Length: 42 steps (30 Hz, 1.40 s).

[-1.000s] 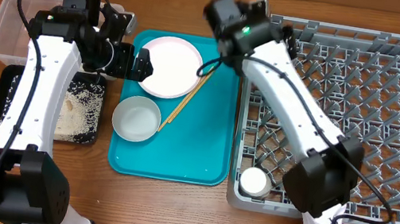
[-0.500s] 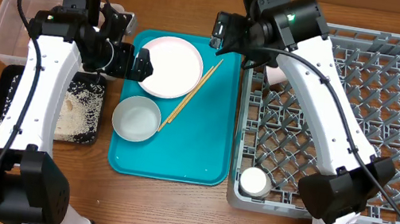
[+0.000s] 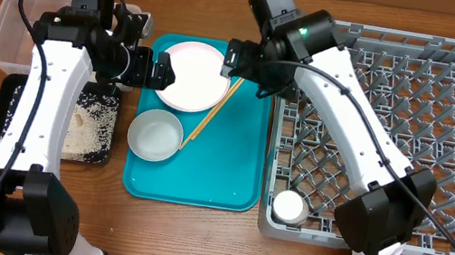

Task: Sort waste into correct bins and load items into the dishwasher
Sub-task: 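Lift the pink bowl into the dish rack with the right gripper, then reach the right gripper to the white bowl on the teal tray and grasp its rim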

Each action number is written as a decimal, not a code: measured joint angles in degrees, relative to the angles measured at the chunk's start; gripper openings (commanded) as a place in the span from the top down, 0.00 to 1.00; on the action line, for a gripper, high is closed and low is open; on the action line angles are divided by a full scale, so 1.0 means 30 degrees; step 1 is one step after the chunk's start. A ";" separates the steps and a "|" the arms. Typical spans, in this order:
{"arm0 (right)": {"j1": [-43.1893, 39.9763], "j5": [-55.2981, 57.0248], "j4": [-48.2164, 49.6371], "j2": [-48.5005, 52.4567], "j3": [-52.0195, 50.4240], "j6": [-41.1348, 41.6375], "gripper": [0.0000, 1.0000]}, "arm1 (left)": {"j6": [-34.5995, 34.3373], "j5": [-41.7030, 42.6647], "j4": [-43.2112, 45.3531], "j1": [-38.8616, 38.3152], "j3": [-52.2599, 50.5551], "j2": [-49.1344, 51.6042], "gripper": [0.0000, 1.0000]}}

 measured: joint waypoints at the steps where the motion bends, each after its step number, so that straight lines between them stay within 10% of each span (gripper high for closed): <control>1: 0.0073 -0.0189 0.0233 0.0000 -0.0379 -0.0073 0.02 | 0.0000 -0.0160 -0.0474 0.0036 0.0364 0.0000 0.00; 12: 0.1923 -0.0911 0.3767 0.0036 -0.4612 -0.0386 0.15 | -0.0211 -0.2339 -0.4473 0.2594 0.8881 -0.0102 0.00; 42: 0.5107 -0.1916 1.0710 0.0947 -0.9639 0.0750 0.75 | -0.0211 -0.3038 -0.4568 0.2849 0.9034 -0.0073 0.00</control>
